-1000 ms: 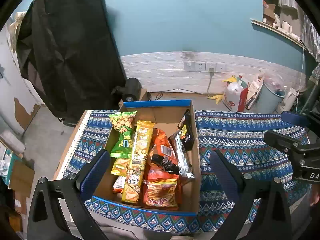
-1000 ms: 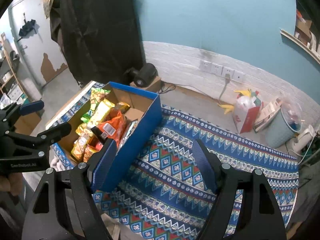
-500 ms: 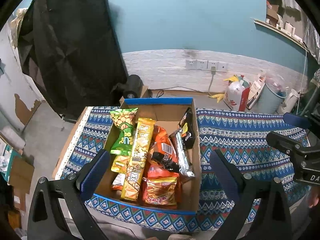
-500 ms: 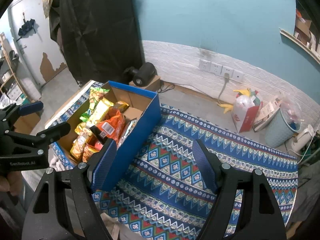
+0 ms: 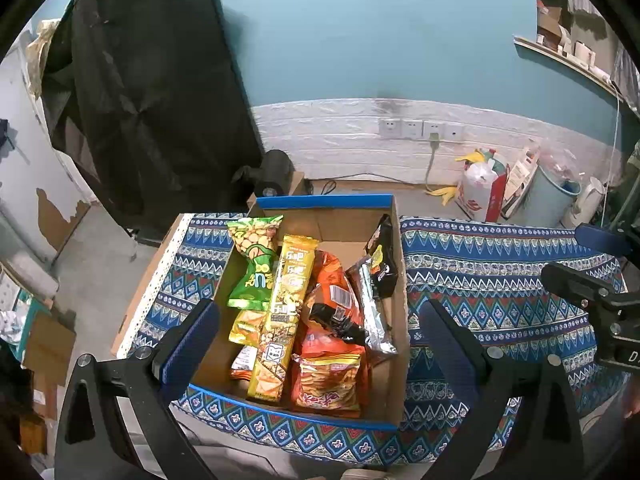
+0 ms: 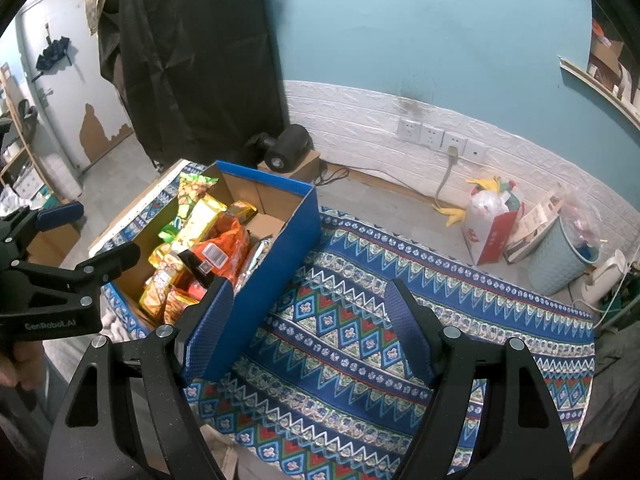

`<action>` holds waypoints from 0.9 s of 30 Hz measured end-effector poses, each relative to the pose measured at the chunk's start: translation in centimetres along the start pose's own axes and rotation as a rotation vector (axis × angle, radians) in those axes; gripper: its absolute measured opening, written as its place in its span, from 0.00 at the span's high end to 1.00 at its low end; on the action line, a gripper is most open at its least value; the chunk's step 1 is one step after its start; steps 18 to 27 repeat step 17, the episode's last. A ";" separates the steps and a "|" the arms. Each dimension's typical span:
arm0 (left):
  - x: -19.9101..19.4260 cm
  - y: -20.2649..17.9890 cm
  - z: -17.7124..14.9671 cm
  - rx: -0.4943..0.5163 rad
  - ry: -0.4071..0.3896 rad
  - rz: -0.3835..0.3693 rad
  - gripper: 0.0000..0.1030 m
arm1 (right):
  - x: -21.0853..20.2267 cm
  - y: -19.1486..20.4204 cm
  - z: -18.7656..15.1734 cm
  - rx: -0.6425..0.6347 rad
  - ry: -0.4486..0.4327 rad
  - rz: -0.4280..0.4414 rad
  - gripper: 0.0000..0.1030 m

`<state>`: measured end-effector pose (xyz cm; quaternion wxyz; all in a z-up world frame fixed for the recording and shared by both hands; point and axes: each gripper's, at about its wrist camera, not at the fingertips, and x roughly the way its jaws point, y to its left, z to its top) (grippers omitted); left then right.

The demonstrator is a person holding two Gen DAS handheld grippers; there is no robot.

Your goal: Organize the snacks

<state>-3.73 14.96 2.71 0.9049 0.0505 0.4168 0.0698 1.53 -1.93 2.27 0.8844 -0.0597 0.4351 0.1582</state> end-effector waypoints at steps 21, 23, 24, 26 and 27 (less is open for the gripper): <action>-0.2 -0.4 -0.1 0.015 0.000 -0.006 0.02 | -0.3 -0.4 -0.3 -0.003 0.005 -0.004 0.25; -0.2 -0.4 -0.1 0.015 0.000 -0.006 0.02 | -0.3 -0.4 -0.3 -0.003 0.005 -0.004 0.25; -0.2 -0.4 -0.1 0.015 0.000 -0.006 0.02 | -0.3 -0.4 -0.3 -0.003 0.005 -0.004 0.25; -0.2 -0.4 -0.1 0.015 0.000 -0.006 0.02 | -0.3 -0.4 -0.3 -0.003 0.005 -0.004 0.25; -0.2 -0.4 -0.1 0.015 0.000 -0.006 0.02 | -0.3 -0.4 -0.3 -0.003 0.005 -0.004 0.25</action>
